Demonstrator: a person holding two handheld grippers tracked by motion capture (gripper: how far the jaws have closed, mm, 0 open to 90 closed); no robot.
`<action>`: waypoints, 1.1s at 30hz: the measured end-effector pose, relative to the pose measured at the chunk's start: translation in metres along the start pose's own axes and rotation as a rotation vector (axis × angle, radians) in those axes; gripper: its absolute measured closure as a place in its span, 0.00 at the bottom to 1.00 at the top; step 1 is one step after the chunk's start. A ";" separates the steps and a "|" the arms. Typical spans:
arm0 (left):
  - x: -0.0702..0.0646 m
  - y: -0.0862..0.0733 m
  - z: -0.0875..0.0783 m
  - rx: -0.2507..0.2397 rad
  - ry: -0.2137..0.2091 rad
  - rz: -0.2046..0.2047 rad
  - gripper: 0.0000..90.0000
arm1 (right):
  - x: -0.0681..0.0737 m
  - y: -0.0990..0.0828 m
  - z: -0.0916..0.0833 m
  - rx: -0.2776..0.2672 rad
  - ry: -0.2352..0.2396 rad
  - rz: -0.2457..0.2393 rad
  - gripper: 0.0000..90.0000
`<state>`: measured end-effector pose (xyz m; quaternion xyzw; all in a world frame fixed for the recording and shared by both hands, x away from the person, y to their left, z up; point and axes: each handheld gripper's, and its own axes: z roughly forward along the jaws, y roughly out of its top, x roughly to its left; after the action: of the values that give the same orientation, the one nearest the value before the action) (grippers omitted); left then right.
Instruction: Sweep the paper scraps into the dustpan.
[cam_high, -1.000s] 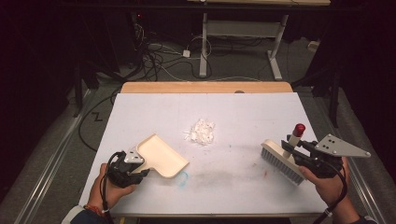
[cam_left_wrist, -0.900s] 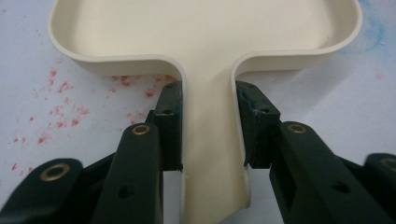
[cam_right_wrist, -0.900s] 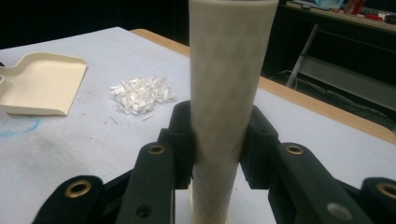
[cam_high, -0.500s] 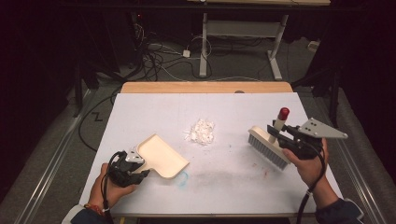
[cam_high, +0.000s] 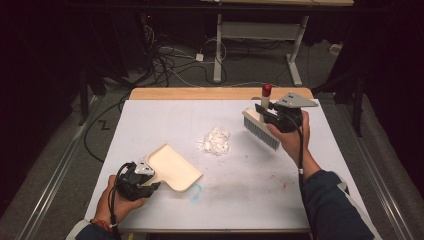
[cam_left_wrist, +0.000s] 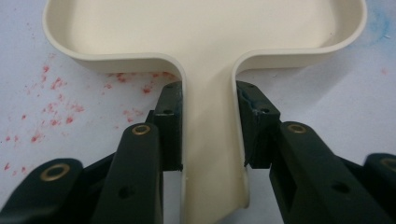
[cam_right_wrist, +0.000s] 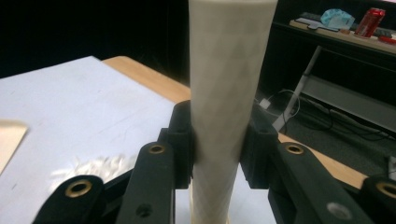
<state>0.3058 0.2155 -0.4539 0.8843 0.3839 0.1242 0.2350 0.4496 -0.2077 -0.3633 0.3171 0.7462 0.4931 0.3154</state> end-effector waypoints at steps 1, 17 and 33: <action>0.000 0.000 0.000 0.000 -0.002 -0.003 0.71 | 0.000 0.002 0.007 0.001 0.002 0.002 0.78; 0.000 0.015 0.007 0.029 -0.056 0.045 0.71 | 0.034 0.013 0.083 -0.002 -0.047 -0.015 0.78; 0.002 0.035 0.023 0.075 -0.093 0.084 0.71 | 0.075 0.005 0.094 -0.019 0.076 -0.005 0.77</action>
<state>0.3385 0.1891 -0.4560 0.9127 0.3394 0.0781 0.2137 0.4787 -0.0970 -0.3996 0.2933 0.7538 0.5110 0.2909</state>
